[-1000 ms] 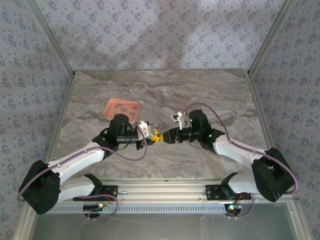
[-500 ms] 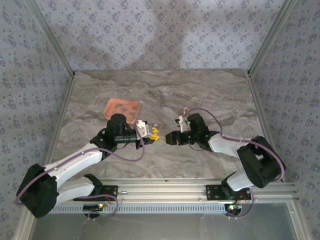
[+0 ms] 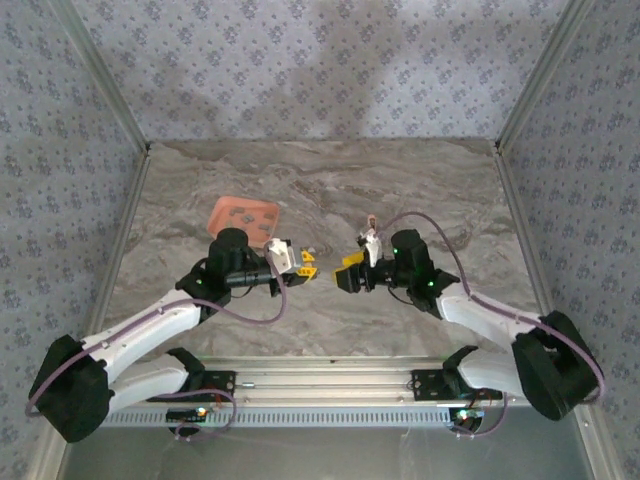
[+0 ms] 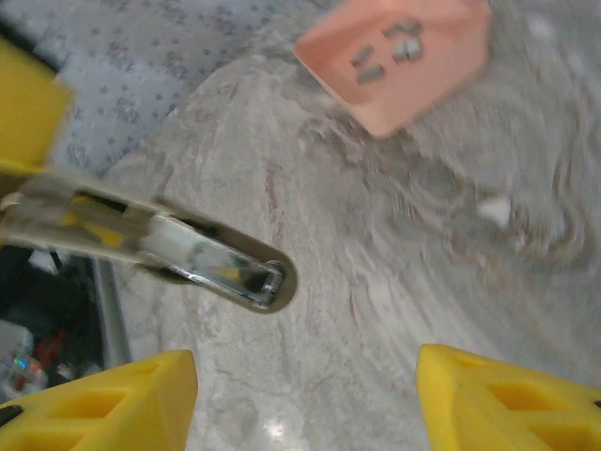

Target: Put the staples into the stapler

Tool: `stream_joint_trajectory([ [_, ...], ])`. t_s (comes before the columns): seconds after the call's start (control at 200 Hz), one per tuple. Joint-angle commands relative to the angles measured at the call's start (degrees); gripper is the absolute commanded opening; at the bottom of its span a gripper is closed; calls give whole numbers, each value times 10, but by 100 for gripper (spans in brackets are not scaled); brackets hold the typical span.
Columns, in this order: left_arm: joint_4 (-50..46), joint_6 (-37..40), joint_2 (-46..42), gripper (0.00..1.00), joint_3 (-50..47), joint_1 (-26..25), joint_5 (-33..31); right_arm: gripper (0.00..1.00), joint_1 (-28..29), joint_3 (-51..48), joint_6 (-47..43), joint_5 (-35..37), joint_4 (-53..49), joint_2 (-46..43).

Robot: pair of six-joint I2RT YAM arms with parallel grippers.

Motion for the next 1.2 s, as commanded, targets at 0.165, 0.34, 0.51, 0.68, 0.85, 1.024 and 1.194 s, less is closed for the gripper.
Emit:
stream_joint_trajectory([
  [0.165,-3,8,-5,5,9,0,65,65,65,47,-363,56,-72,23],
  [0.34,-11,13,-4,5,13,0,82,65,65,65,-350,18,-11,66],
  [0.51,-13,15,-4,5,16,0,85,64,65,79,-341,-36,12,92],
  [0.68,-14,14,-3,6,18,-1,86,61,67,89,-339,-81,26,112],
  [0.85,-11,12,-2,6,19,-1,88,58,69,101,-329,-112,35,131],
  [1.024,-8,9,-2,6,20,-1,89,52,70,108,-323,-132,41,146],
  [1.194,-6,8,-3,6,20,-1,89,46,72,114,-319,-141,42,155],
])
